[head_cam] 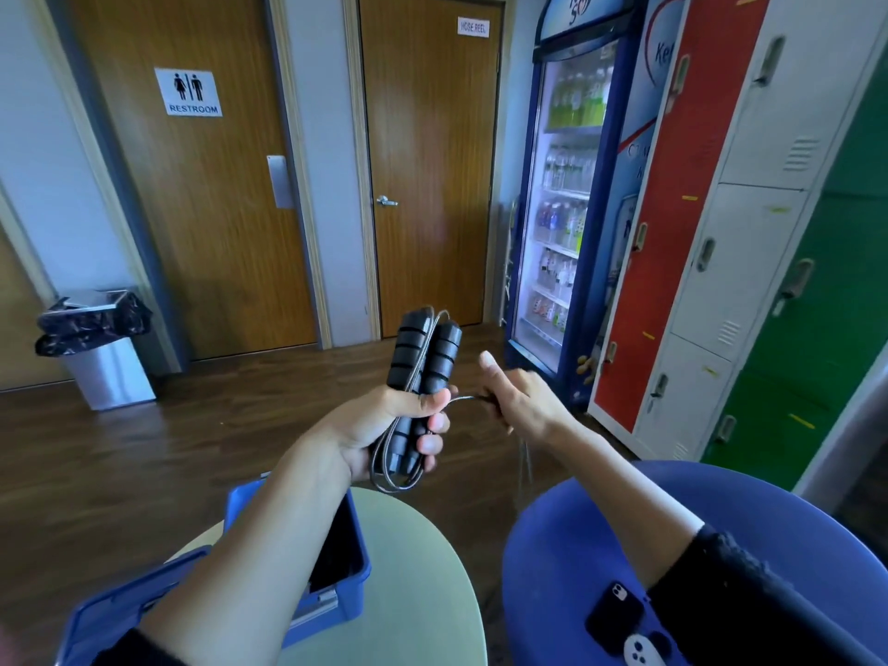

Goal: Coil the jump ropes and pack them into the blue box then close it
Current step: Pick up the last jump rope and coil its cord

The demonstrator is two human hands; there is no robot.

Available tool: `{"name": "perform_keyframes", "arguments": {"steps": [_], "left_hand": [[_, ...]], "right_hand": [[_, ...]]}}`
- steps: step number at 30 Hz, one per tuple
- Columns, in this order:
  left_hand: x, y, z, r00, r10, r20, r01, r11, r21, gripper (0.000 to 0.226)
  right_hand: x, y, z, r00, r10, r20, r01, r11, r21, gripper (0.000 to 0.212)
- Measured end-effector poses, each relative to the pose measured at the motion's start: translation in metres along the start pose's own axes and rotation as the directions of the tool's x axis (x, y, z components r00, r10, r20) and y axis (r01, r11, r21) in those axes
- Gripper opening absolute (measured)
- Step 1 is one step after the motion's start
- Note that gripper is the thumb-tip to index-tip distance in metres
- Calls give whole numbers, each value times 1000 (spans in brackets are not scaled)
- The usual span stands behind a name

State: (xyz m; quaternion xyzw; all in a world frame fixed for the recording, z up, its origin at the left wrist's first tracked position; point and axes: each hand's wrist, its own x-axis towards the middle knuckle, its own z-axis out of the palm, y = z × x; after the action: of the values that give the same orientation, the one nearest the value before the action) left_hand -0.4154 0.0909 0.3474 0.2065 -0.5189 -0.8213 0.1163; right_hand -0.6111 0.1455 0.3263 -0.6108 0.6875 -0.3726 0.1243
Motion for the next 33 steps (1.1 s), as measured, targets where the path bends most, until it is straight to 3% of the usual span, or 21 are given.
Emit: {"name": "perform_keyframes", "arguments": {"steps": [2, 4, 7, 9, 12, 14, 16, 19, 21, 24, 27, 30, 33], "left_hand": [[1, 4, -3, 997, -18, -68, 23, 997, 70, 48], [4, 9, -7, 979, -31, -203, 68, 982, 174, 32], [11, 18, -12, 897, -21, -442, 251, 848, 468, 27], [16, 25, -4, 873, -24, -487, 384, 650, 656, 33], [19, 37, 23, 924, -6, -382, 368, 282, 886, 49], [15, 46, 40, 974, -2, -228, 227, 104, 968, 40], [7, 56, 48, 994, 31, -102, 102, 17, 995, 24], [-6, 69, 48, 992, 119, 29, -39, 84, 996, 28], [-12, 72, 46, 985, 154, 82, -103, 133, 986, 22], [-20, 77, 37, 955, 285, 87, -180, 323, 929, 24], [-23, 88, 23, 896, 444, -11, -232, 488, 841, 26], [-17, 89, 18, 861, 494, -119, -273, 647, 712, 38], [-9, 84, 16, 828, 509, -235, -299, 756, 583, 35]], "right_hand": [[1, 10, 6, 991, 84, 104, -93, 991, 91, 81], [0, 5, 2, 993, 69, 95, -83, 985, 150, 65], [2, -24, -16, 971, -233, 48, 235, 971, -53, 54], [8, -54, -30, 883, -453, 126, 470, 841, -269, 51], [27, -90, -46, 794, -554, 250, 607, 699, -378, 54], [40, -101, -52, 784, -548, 292, 613, 758, -224, 49], [53, -102, -57, 799, -487, 354, 516, 857, 14, 45], [67, -96, -64, 827, -343, 445, 259, 936, 240, 44], [71, -83, -63, 806, -337, 486, 133, 904, 406, 44], [66, -56, -44, 910, -198, 364, 9, 888, 460, 43], [52, -43, -26, 951, -62, 303, -100, 865, 492, 49], [39, -57, -21, 975, -6, 223, -102, 878, 467, 52], [25, -71, -17, 987, 73, 141, -123, 913, 389, 55]]}}
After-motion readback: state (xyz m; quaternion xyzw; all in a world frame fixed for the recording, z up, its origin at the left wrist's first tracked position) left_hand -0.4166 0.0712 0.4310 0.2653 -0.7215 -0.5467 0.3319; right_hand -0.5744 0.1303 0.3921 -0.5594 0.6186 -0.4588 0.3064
